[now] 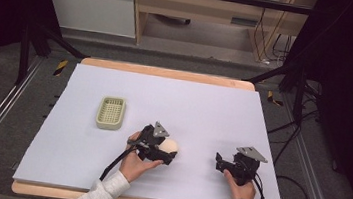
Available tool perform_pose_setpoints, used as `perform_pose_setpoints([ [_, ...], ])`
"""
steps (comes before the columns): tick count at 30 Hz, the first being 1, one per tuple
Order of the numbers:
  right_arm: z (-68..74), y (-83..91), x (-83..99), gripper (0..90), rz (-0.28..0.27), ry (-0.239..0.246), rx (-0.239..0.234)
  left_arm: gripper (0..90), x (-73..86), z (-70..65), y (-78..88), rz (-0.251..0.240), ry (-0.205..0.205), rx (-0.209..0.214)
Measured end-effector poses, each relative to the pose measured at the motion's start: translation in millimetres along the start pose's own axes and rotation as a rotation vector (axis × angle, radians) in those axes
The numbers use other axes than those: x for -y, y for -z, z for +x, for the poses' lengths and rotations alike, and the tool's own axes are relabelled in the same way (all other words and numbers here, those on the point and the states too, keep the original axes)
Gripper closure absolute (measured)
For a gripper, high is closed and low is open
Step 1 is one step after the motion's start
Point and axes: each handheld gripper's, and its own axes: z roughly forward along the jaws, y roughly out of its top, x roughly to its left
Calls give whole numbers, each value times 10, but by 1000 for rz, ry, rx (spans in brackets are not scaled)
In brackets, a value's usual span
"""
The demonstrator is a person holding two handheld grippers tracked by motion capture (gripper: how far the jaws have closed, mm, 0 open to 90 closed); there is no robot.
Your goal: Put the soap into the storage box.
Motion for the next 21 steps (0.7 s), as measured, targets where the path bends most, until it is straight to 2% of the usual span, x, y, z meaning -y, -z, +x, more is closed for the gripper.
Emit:
perform_pose_setpoints([
  [11, 0, 0, 0, 46, -1, 1, -1, 166, 0, -19, -114, 24, 6, 1],
  [21, -3, -4, 0, 46, 2, 0, -4, 213, 5, -13, -179, 52, 7, 5],
])
